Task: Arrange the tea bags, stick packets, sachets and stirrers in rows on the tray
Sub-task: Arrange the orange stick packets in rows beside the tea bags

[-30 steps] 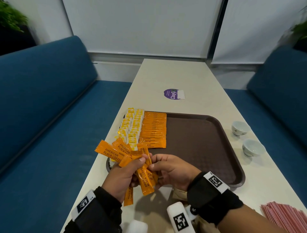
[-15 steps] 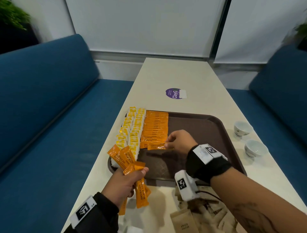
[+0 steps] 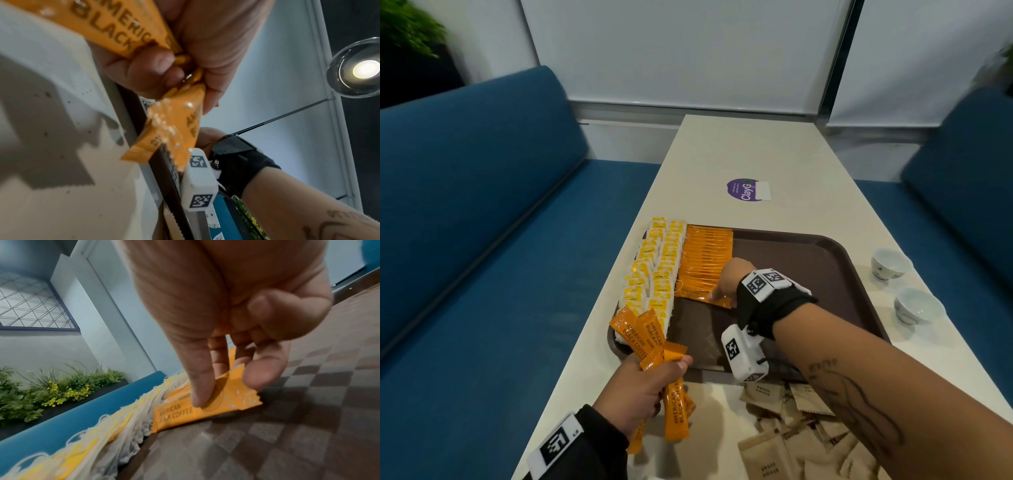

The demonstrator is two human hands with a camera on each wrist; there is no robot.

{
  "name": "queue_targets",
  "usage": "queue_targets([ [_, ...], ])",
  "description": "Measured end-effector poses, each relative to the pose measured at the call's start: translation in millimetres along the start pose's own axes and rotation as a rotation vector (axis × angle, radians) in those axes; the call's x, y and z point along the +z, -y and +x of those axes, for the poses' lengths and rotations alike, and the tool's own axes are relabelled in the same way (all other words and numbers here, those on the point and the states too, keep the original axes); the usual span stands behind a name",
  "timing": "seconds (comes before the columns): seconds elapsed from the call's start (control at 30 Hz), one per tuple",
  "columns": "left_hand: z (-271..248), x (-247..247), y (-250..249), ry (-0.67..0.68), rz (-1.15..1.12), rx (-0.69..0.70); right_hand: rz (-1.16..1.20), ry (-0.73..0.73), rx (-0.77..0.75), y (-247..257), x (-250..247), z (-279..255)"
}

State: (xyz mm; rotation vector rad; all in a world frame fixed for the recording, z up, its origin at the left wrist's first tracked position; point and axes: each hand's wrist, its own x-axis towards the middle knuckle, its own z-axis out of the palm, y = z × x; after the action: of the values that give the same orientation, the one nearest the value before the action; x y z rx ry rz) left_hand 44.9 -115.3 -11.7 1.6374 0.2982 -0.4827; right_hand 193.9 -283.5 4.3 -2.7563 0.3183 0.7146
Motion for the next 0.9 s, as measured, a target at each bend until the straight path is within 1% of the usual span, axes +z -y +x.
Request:
queue_targets([
  [0.2, 1, 1, 2, -0.015, 0.015, -0.016, 0.034, -0.021, 0.000, -1, 0, 1],
  [0.33, 1, 1, 2, -0.022, 0.026, -0.012, 0.151, -0.080, 0.061, 0, 1, -1],
  [0.4, 0, 2, 2, -0.017, 0.021, -0.011, 0.196, -0.061, 0.067, -1, 1, -2],
  [0.53, 0, 3, 1, -0.011, 0.035, -0.006, 0.209, -0.043, 0.057, -1, 1, -4],
  [0.63, 0, 1, 1, -0.011, 0.041, -0.006, 0.148, -0.067, 0.029, -2, 0, -6],
  [0.77, 0, 1, 2, -0.018, 0.048, -0.008, 0.032, -0.084, -0.072, 1, -2, -10],
  [0.9, -1, 3, 1, -0.011, 0.040, -0.011, -0.025, -0.078, -0.039, 3, -2, -15],
])
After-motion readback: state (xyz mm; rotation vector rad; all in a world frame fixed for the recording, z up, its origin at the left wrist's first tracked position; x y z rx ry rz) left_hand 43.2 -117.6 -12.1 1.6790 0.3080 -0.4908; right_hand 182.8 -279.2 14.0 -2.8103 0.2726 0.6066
